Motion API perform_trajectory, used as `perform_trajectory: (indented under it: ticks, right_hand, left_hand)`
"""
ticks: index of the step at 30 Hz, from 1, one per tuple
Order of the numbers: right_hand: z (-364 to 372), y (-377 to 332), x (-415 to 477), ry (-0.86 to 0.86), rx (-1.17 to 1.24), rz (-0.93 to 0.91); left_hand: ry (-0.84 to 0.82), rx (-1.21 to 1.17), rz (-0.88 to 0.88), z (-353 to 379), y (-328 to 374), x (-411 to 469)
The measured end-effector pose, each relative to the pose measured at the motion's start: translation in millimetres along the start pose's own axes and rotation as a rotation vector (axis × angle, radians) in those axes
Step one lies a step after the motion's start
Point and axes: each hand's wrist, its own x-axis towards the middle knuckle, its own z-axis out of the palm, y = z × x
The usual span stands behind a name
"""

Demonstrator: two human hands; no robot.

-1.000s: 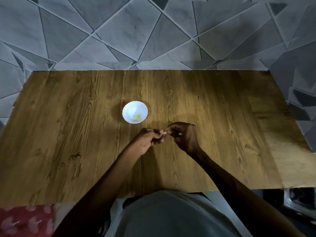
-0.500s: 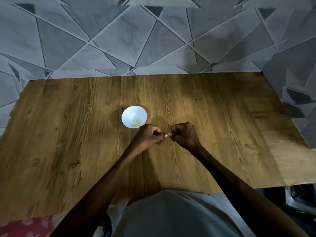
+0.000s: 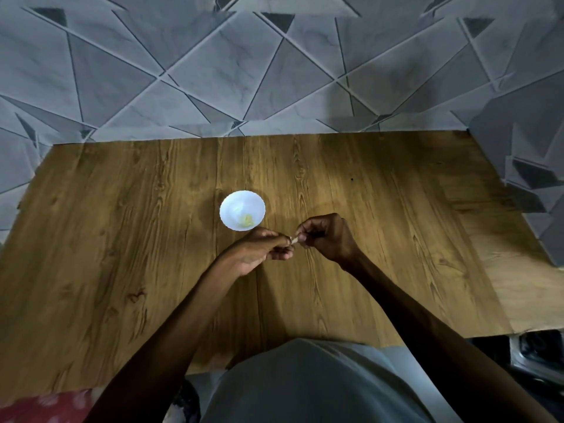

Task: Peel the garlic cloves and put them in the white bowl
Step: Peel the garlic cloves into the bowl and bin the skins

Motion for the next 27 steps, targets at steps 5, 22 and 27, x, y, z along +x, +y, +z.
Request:
perform_trajectory:
  ticks: [5,22,27]
  right_hand:
    - [-1,5,-2,-0.061,0.124,0.112]
    - [14,28,-20,0.103,0.327,0.304]
    - [19,27,-23,0.172,0.195,0.251]
  left_hand:
    - [0.004,0.113,-0.007,-3,-10,8]
    - [0.392,0.853,0.32,2,-52,27]
    - [0.314,0.834,0.315,3,-57,24]
